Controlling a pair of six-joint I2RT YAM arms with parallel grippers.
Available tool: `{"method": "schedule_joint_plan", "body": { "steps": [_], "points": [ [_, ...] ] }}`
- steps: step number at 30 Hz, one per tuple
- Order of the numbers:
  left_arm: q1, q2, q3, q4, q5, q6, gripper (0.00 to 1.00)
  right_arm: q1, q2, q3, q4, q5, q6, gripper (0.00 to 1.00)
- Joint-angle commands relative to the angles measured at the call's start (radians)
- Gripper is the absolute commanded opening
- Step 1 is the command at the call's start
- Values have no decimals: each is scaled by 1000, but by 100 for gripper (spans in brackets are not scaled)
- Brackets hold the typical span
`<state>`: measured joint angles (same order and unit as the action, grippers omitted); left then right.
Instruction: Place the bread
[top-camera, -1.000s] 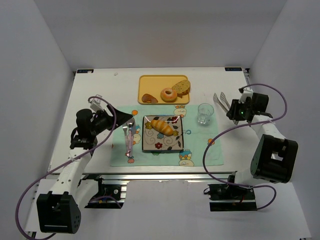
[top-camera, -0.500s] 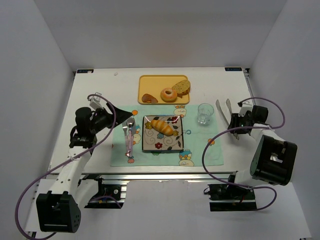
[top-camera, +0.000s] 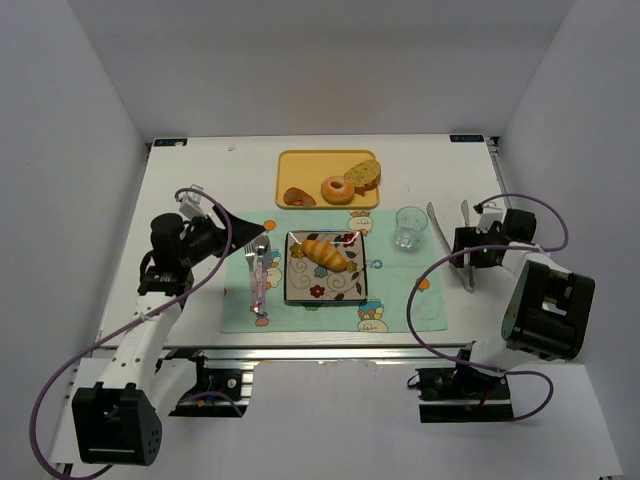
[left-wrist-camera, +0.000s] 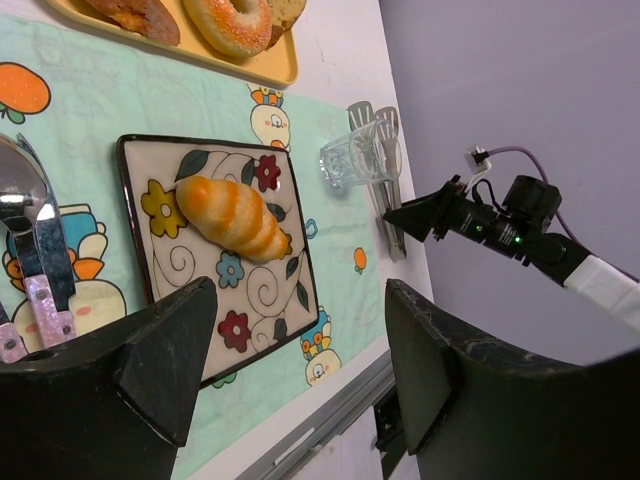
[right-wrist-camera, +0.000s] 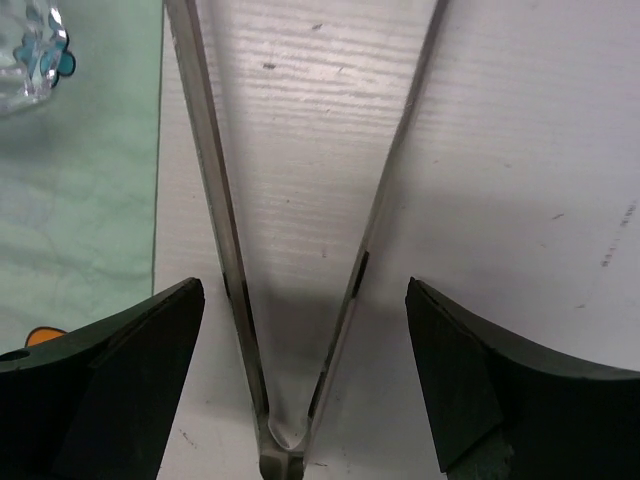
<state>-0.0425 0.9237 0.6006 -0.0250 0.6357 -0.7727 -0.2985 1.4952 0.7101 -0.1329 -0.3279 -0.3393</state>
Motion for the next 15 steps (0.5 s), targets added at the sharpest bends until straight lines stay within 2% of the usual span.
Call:
{"method": "schedule_joint_plan", "body": {
  "steps": [1,7,15],
  "points": [
    [-3,-29,27,-16,-10,9,78,-25,-13,99,-33,-16,28,88],
    [-2,-49,21,-26,-14,16,78,-41,-35,310,-225,-37,121,89],
    [-3,-34,30,14,-2,10,78,-41,28,702,-461,-26,230,89]
  ]
}}
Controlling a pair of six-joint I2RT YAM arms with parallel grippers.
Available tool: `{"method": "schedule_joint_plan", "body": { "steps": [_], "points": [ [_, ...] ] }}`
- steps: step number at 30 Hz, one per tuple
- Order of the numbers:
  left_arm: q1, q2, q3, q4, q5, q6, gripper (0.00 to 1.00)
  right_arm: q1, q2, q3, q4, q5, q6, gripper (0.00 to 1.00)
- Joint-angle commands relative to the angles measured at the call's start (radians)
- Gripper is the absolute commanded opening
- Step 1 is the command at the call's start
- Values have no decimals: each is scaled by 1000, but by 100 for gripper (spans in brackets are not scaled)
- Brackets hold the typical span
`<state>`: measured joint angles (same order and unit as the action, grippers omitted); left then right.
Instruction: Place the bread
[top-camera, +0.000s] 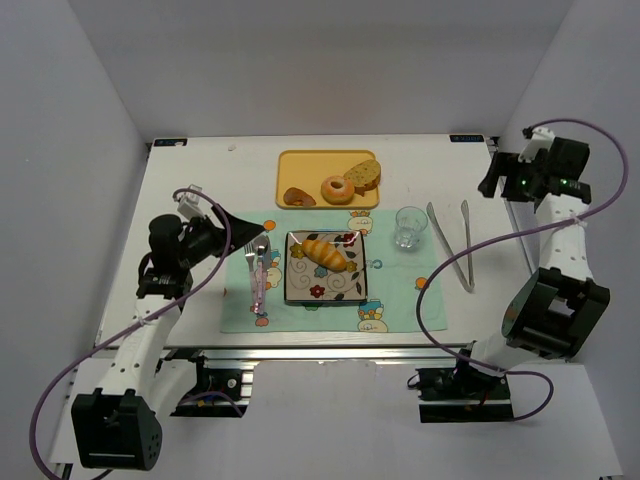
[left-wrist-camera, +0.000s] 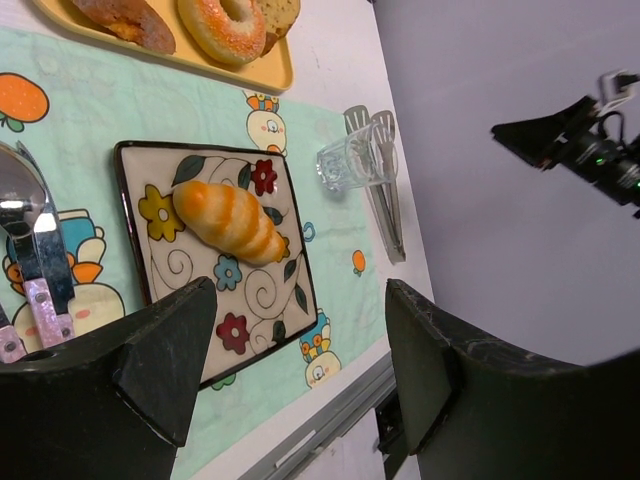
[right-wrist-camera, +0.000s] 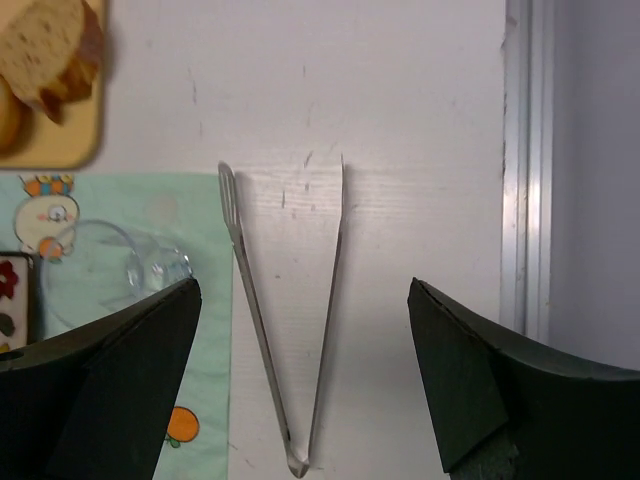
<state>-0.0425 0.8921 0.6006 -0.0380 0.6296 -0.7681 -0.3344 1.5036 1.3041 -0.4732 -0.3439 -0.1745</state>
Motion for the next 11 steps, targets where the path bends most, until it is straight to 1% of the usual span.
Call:
{"method": "schedule_joint_plan", "body": {
  "steps": [1,6,9,11],
  "points": [
    [-3,4,36,30,7,6,78,-5,21,131,-127,-15,84,89],
    [-3,31,54,30,16,21,78,-5,32,222,-124,-44,150,89],
    [-2,22,53,30,12,23,78,-3,65,263,-139,-46,199,89],
    [-2,10,39,30,7,16,78,-2,79,282,-156,-52,199,90]
  ]
}}
